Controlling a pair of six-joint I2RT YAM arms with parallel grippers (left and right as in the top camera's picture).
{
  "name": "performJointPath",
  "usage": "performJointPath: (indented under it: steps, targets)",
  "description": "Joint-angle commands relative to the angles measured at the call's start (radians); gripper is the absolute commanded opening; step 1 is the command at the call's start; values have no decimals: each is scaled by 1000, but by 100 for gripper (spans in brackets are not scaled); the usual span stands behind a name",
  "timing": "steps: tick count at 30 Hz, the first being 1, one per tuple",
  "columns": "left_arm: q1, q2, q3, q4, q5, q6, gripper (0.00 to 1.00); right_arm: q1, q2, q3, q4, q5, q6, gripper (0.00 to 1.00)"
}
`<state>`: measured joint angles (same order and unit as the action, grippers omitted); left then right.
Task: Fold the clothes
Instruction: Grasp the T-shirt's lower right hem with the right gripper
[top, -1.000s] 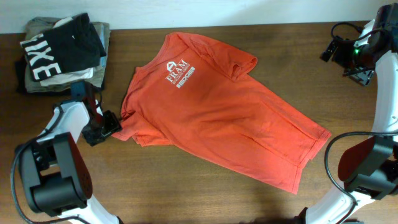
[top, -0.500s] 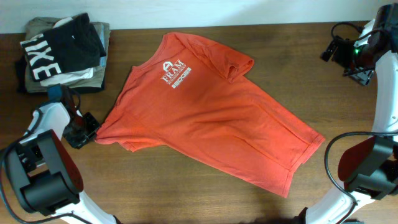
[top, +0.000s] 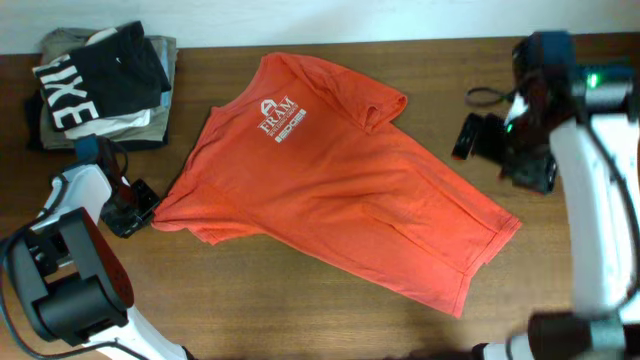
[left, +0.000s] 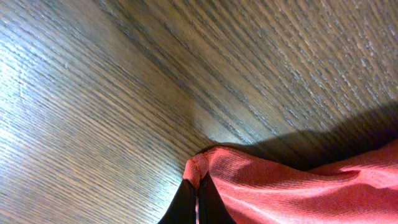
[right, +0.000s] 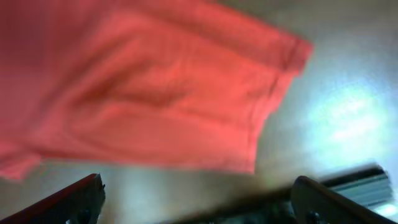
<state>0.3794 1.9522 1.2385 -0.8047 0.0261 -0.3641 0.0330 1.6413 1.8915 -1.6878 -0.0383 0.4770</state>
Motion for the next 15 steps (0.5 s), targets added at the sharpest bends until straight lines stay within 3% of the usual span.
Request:
performJointPath:
  steps: [1, 3, 6, 11, 15]
  targets:
    - [4, 19, 5, 3, 12, -14, 1, 127, -106, -270, 81, 77, 133, 99]
    - [4, 19, 5, 3, 11, -13, 1, 142, -165, -616, 249, 46, 242, 99]
    - [4, 19, 5, 3, 11, -13, 1, 123, -246, -874, 396, -9, 266, 99]
    - [4, 19, 5, 3, 11, -13, 1, 77, -359, -1197, 595, -88, 261, 99]
    - [4, 19, 5, 3, 11, -13, 1, 77, -359, -1326, 755, -179, 263, 99]
